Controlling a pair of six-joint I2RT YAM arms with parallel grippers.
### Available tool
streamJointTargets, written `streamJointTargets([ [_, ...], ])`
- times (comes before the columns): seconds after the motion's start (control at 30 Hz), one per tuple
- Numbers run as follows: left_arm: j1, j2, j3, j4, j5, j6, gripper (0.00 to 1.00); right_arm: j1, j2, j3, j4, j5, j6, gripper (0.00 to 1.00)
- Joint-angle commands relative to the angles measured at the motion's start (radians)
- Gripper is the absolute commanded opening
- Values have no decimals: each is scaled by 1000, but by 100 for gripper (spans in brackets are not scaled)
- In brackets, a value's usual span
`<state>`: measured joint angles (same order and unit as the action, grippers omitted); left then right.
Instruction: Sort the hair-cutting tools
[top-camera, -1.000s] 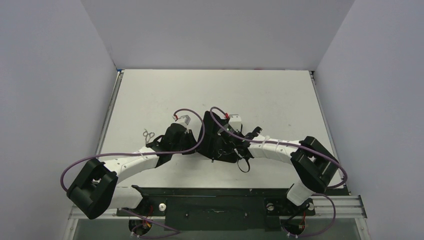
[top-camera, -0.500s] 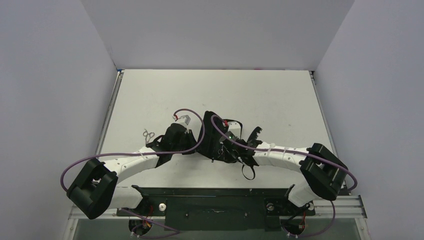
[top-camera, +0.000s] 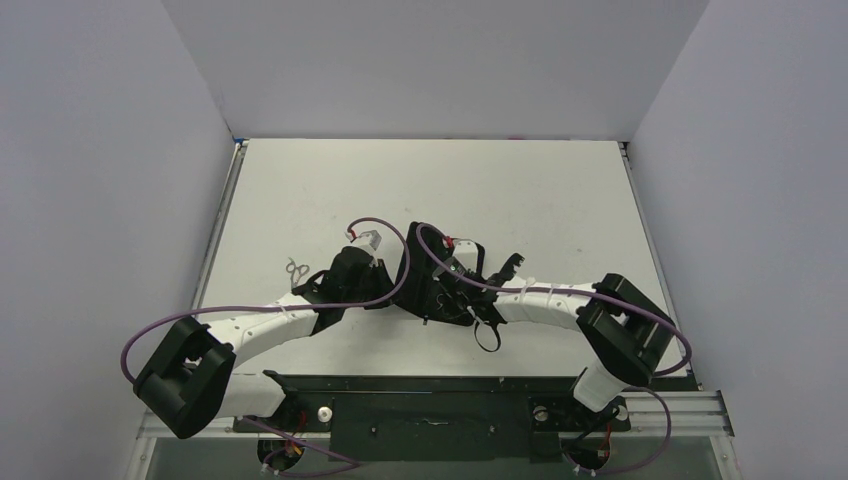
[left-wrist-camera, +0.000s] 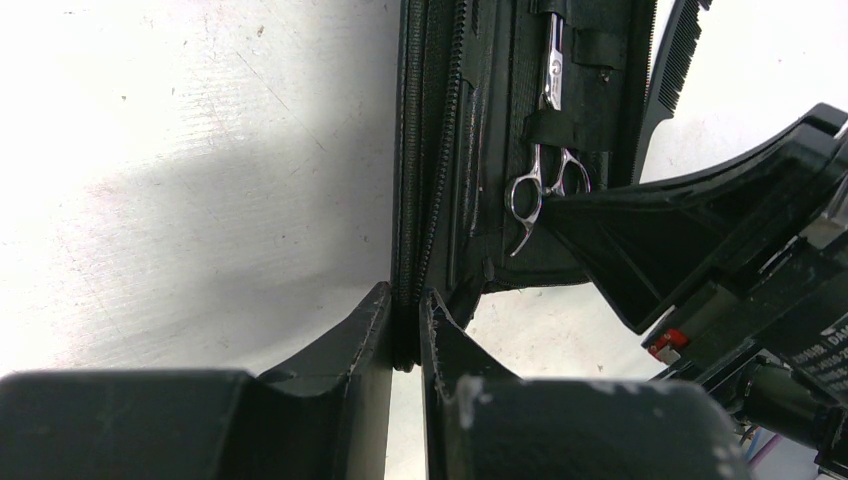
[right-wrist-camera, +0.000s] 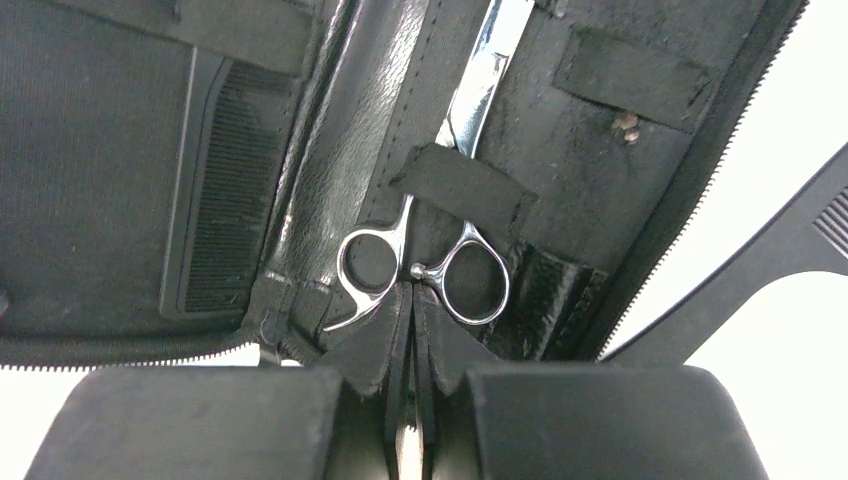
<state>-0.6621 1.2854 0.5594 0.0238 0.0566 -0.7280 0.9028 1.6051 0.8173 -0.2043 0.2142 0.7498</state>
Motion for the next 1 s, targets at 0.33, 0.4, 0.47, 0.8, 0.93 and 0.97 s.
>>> streamJointTargets([
  [0.33, -18, -10, 4, -22, 32, 20, 0, -81, 51, 46, 8, 57, -22, 0],
  [0.4, -19, -8, 4, -21, 31, 21, 0, -86, 59, 52, 10, 51, -23, 0],
  [0.47, -19, -7, 3, -22, 27, 22, 0, -88, 56, 53, 14, 39, -27, 0],
  [0.8, -15, -39, 39, -106, -16, 40, 0, -82, -167, -21, -1, -12, -35, 28],
  [0.93, -11, -56, 48, -125, -27, 45, 0, -110, -288, -52, -74, 33, -15, 35],
  [0.97, -11, -59, 45, -124, -28, 43, 0, -137, -318, -58, -84, 56, -8, 35],
])
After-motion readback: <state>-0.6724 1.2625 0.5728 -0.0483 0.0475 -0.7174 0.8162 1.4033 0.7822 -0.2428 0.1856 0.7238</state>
